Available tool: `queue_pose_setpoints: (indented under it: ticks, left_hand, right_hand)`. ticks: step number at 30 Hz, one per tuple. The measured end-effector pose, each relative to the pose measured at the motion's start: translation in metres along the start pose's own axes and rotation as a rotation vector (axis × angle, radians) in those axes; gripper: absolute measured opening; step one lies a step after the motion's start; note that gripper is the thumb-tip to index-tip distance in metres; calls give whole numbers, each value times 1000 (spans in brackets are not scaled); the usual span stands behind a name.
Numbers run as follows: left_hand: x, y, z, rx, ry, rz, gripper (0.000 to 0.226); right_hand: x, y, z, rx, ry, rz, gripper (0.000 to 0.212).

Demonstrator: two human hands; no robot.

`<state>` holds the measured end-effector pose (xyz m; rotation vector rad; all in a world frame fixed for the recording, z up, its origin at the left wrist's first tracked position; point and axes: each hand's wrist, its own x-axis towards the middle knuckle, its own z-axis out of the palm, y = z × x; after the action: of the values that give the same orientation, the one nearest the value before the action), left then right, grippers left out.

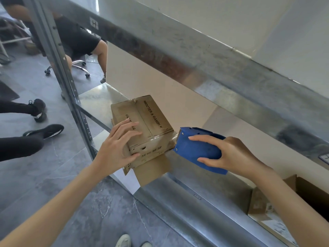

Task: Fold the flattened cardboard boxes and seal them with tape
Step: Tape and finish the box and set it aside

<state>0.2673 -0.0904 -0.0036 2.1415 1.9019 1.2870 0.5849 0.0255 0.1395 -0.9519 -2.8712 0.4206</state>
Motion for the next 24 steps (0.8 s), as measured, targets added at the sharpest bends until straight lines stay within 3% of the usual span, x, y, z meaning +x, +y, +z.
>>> queue_pose_setpoints:
  ticks: [5, 14, 20, 24]
  left_hand:
    - [-11, 0, -5, -20, -53, -12, 65]
    - [-20, 2, -2, -55, 73, -82, 68]
    - [-14, 14, 3, -51, 138, -158, 56]
    - [-10, 19, 0, -257, 207, -294, 55]
  right_hand:
    - [-1, -2, -4, -2, 6, 35, 59]
    - [-12, -22, -19, -101, 133, 10, 58]
    - [5, -60, -27, -173, 376, -191, 53]
    - [26, -90, -29, -140, 468, -318, 45]
